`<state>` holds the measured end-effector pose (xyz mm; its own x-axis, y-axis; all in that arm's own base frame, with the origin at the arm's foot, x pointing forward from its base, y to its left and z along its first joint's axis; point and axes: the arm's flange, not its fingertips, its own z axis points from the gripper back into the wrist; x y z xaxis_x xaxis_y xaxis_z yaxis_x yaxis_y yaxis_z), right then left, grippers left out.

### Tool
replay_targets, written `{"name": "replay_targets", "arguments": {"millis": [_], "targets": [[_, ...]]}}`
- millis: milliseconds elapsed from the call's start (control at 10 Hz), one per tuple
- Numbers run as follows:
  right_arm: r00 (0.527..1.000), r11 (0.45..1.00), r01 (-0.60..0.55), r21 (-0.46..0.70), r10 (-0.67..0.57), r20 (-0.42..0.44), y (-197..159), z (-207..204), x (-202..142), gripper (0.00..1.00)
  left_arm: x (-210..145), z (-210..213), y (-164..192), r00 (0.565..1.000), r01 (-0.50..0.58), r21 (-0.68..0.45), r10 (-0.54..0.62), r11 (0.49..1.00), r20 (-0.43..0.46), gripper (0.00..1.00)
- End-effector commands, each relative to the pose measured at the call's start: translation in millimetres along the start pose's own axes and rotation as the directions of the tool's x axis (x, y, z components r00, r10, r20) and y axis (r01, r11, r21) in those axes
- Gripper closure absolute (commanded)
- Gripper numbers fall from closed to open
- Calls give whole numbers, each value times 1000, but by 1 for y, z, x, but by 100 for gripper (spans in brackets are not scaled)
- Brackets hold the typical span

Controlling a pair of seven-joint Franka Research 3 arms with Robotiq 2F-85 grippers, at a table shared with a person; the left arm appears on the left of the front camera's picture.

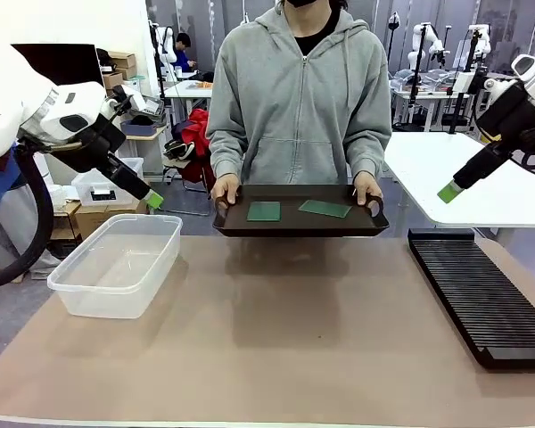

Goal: Sort PCBs into racks and boxes based on the side picked up.
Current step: Pick up the Blank PCB handed by the Human.

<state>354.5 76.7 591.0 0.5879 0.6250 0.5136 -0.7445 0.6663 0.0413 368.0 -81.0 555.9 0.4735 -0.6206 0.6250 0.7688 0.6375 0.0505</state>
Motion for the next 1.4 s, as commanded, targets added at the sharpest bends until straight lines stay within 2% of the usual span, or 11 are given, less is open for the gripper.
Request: {"name": "replay_targets", "arguments": {"millis": [0,200,400,700,1300], "targets": [[1000,1000,-9,19,9,-13,3,-1,0,0,0,0,-2,1000,-1,-45,0,999,-9,0],[1000,1000,-4,1,4,-7,2,-1,0,0,-1,-1,-2,1000,1,-12,-1,1000,-10,0],[998,1000,-24,6,24,59,-6,6,1,0,4,13,2,998,51,-4,-51,999,32,0],[993,999,-36,-21,38,111,-12,20,4,0,5,30,7,993,63,-22,-61,998,97,0],[980,993,-21,-115,44,194,-7,47,4,0,10,52,-4,985,76,81,-88,994,148,0]]}}
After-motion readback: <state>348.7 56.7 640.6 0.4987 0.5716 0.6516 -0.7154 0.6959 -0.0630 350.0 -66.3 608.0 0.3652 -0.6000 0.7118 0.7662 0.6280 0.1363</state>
